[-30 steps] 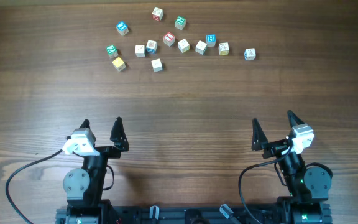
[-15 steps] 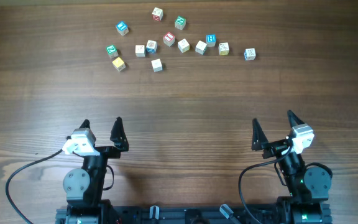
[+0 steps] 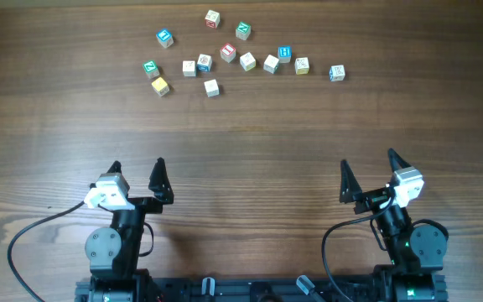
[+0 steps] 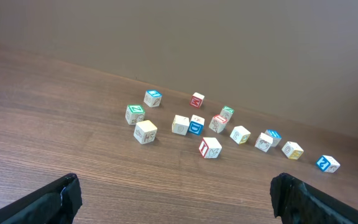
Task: Form a horizontal line
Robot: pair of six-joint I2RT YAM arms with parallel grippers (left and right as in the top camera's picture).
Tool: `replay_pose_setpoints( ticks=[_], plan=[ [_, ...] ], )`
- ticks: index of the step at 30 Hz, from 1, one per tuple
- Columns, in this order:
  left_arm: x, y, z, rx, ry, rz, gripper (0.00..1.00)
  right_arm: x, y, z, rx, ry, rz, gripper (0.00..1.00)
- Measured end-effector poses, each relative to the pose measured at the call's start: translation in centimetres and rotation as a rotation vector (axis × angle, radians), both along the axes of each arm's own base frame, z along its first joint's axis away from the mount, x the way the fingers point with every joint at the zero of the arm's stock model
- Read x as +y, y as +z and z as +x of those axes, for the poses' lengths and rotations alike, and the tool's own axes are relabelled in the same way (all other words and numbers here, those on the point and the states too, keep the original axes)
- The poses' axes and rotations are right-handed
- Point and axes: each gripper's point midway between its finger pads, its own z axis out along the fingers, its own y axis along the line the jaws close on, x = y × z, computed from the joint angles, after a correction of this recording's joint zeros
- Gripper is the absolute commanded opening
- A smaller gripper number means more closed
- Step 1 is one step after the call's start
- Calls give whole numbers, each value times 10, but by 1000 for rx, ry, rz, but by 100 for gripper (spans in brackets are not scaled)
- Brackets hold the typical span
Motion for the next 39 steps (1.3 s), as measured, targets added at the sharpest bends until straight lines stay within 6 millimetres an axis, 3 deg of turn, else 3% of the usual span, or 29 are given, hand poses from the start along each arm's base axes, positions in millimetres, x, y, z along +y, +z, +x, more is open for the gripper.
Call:
replay_pose_setpoints(
  ticks=[29, 34, 37, 39],
  plan=[
    [0, 0, 0, 0, 0, 0, 100, 0, 0, 0, 0, 0, 0, 100],
    [-3, 12, 0, -47, -15, 0, 100, 0, 0, 0, 0, 0, 0, 100],
    [-9, 6, -5, 30, -51, -4, 100, 0, 0, 0, 0, 0, 0, 100],
    [-11, 30, -17, 137, -64, -9, 100, 0, 0, 0, 1, 0, 0, 100]
  ],
)
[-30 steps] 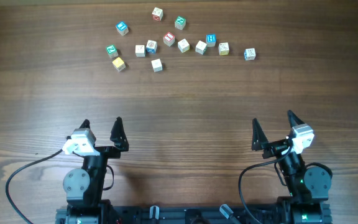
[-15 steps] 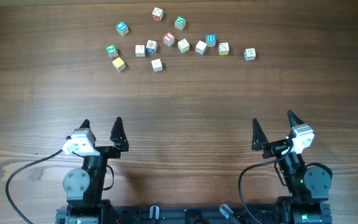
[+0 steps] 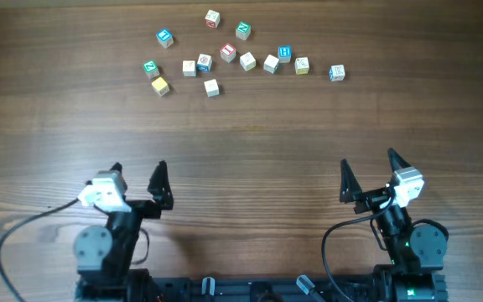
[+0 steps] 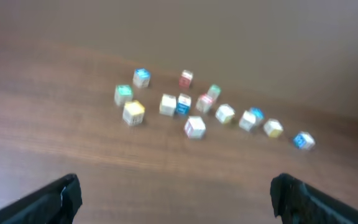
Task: Form a horizontal line
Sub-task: 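Move the left gripper forward over the block cluster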
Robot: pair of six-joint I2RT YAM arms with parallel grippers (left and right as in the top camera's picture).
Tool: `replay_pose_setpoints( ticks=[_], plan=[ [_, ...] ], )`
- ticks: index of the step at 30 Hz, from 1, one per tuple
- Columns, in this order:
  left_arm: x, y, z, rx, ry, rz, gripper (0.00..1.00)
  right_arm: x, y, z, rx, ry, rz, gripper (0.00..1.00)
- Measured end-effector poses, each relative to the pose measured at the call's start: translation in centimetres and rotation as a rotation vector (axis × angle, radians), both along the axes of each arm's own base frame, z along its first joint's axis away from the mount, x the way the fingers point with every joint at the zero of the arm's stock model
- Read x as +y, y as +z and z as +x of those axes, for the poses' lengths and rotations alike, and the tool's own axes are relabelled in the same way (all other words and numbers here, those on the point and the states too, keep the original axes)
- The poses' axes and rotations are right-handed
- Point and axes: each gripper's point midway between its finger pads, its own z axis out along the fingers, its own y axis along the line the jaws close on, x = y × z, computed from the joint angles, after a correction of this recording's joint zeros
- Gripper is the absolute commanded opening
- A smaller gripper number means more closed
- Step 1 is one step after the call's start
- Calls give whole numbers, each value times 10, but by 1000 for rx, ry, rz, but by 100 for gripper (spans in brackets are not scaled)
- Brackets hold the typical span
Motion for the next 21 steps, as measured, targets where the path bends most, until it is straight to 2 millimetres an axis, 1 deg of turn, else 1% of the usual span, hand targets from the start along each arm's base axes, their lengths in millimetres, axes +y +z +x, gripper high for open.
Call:
replay_pose_setpoints(
  ticks=[2, 3, 4, 5, 6, 8, 9, 10, 12, 13, 14, 15, 16, 17, 18, 21],
  plan=[
    [-1, 32, -3, 94, -6, 1, 100, 0, 0, 0, 0, 0, 0, 100],
    [-2, 50, -1, 160, -13, 1, 100, 0, 0, 0, 2, 1, 0, 100],
    [-3, 59, 0, 221, -17, 0, 100, 0, 0, 0, 2, 1, 0, 100],
    [-4, 75, 4, 309, -27, -2, 100, 0, 0, 0, 1, 2, 0, 100],
    [-5, 85, 8, 368, -32, -4, 100, 1, -1, 0, 3, 3, 0, 99],
    [-7, 117, 18, 523, -44, -12, 100, 1, -1, 0, 3, 3, 0, 100],
    [-7, 127, 22, 583, -46, -15, 100, 1, -1, 0, 2, 4, 0, 100],
    [-7, 138, 32, 611, -47, -17, 100, 1, 0, 0, 2, 4, 0, 100],
    [-7, 147, 54, 668, -47, -19, 100, 1, 0, 0, 2, 3, 0, 100],
    [-9, 148, 70, 683, -55, -24, 100, 1, 0, 0, 1, 4, 0, 100],
    [-11, 143, 79, 700, -66, -32, 100, 1, 0, 0, 1, 4, 0, 100],
    [-13, 137, 84, 724, -76, -40, 100, 1, 0, 0, 1, 3, 0, 100],
    [-15, 130, 89, 751, -88, -50, 88, 1, 0, 0, 1, 4, 0, 100],
    [-16, 125, 92, 768, -95, -55, 55, 1, 0, 0, 1, 4, 0, 100],
    [-17, 123, 95, 769, -102, -57, 4, 1, 0, 0, 1, 4, 0, 100],
    [-19, 134, 110, 694, -111, -60, 4, 1, 0, 0, 1, 3, 0, 100]
  ],
)
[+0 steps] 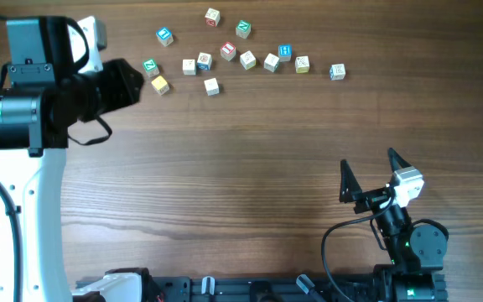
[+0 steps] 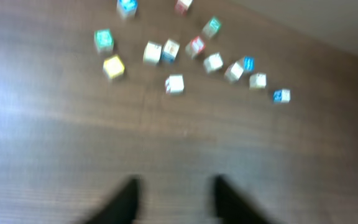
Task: Form a horizontal line
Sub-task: 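Move the left gripper forward over the block cluster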
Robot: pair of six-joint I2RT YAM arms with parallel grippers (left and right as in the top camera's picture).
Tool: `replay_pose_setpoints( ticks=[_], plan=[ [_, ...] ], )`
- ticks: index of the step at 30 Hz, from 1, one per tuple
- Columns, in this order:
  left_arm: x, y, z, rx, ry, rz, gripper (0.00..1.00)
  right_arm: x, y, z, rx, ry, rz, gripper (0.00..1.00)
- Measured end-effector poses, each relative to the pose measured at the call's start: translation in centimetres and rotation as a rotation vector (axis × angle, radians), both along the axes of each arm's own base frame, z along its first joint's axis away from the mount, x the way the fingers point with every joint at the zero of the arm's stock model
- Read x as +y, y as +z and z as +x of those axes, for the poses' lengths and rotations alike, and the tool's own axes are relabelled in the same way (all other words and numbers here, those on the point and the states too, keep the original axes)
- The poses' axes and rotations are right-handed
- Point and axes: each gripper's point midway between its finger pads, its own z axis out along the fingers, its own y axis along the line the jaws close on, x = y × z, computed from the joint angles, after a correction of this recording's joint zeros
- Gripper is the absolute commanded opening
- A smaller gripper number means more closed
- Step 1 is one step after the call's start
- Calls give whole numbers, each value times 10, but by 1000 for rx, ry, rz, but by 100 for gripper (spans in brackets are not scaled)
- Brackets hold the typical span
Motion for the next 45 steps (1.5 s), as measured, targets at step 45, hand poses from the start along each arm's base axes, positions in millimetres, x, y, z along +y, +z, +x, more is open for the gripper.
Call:
replay_pose_setpoints(
  ticks=[45],
  plan=[
    [-22, -234, 227, 11, 78, 125, 4, 0, 0, 0, 0, 0, 0, 100]
  ],
)
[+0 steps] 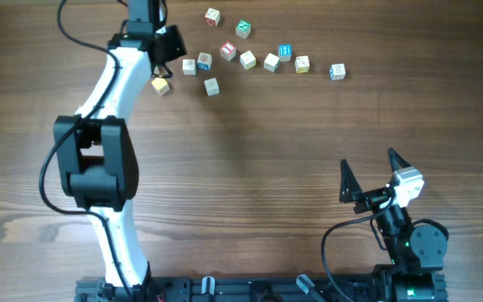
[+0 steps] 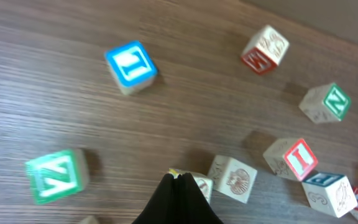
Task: Form a horizontal line
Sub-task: 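Move the left gripper forward over the block cluster, then lower the left gripper and grasp the white block with brown drawing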
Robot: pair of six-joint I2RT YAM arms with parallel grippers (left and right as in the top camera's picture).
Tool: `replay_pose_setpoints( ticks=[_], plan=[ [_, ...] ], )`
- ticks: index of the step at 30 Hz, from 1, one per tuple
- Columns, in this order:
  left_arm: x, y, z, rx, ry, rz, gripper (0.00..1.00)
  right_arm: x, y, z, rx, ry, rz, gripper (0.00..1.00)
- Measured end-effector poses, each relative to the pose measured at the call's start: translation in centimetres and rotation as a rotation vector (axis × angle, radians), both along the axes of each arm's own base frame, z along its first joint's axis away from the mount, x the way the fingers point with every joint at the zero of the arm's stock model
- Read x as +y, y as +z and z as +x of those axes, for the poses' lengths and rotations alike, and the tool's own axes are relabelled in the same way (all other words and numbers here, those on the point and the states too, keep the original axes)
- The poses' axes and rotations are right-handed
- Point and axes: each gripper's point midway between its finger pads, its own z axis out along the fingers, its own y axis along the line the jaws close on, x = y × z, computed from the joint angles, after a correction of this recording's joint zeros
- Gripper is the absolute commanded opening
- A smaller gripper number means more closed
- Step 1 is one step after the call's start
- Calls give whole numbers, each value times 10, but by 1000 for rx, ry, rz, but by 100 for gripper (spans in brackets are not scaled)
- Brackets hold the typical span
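Several small lettered cubes lie scattered at the table's far side. They run from a yellow cube [image 1: 160, 85] on the left to a blue cube [image 1: 336, 72] on the right, roughly in a ragged row. My left gripper [image 1: 171, 44] is shut with nothing in it. Its tip [image 2: 180, 178] hangs low over a pale cube [image 2: 199, 185] at the cluster's left end. Around it lie a blue cube [image 2: 131, 66], a green cube [image 2: 58, 176] and a picture cube [image 2: 234, 179]. My right gripper [image 1: 368, 174] stands open near the front edge, far from the cubes.
Apart from the row, a red-marked cube [image 1: 213, 16] and a green cube [image 1: 243, 28] sit farther back, and a pale cube [image 1: 211, 85] sits nearer. The left arm [image 1: 107, 92] stretches across the table's left side. The wooden tabletop [image 1: 267, 151] spans the middle.
My left gripper was left of the cubes, high up, with its fingers slightly apart. Now it is low among the leftmost cubes with its fingers shut. No cube has visibly shifted. The right arm is unmoved.
Both grippers first rested open at the front edge, the cubes far off. The left wrist view then blurred as that arm shifted. Later the left arm stood high at the far left. Now its shut tip is down among the leftmost cubes.
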Motion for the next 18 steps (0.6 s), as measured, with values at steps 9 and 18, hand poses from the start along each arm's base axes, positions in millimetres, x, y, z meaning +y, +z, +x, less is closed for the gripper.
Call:
replay_pose_setpoints(
  ticks=[9, 18],
  plan=[
    [-58, -44, -2, 35, -97, 2, 19, 0, 0, 0, 0, 0, 0, 100],
    [-66, -45, -6, 46, -112, 4, 20, 0, 0, 0, 0, 0, 0, 100]
  ],
)
